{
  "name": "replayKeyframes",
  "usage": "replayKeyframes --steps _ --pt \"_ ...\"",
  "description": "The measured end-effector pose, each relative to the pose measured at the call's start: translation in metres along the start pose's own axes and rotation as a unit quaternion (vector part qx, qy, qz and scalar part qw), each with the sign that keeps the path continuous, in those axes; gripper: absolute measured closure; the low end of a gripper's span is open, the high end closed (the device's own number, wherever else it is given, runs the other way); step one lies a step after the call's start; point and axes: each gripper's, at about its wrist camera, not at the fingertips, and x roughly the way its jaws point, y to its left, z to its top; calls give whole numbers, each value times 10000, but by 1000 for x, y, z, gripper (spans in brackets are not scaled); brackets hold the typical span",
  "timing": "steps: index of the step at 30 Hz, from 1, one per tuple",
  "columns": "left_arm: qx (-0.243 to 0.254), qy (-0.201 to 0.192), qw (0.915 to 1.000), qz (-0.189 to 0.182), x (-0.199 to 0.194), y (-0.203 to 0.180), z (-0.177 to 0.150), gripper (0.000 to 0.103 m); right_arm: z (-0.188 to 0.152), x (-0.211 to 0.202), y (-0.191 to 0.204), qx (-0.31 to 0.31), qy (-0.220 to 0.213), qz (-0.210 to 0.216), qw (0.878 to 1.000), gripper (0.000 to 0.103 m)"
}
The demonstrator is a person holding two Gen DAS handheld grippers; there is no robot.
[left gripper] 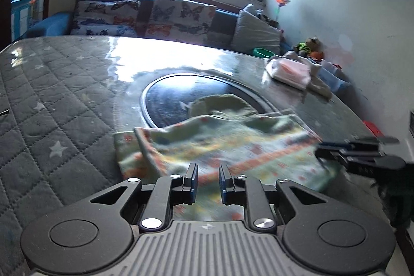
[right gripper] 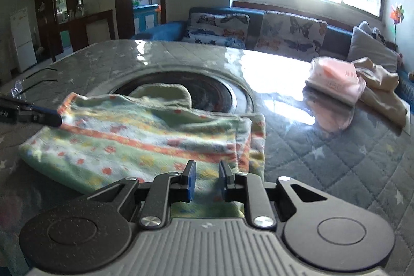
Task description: Fold clothes
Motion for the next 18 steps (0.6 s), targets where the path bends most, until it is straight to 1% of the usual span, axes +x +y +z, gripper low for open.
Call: replayKeyframes --steps 3,6,9,14,18 --pt "-66 73 9997 202 11 12 5 84 -1 -3 -1 -27 9 -41 10000 85" --pt "-91 69 9994 341 17 19 10 84 3 -6 0 -90 -54 -80 9999 80" --pt "-75 27 9995 315 19 18 18 84 8 -3 -1 -103 -83 -99 9999 78" --pt "187 50 9998 85 37 0 31 84 17 11 -1 -65 -77 -18 9999 78" --pt "184 223 9995 115 58 0 35 84 25 24 -1 -71 -50 59 9999 78"
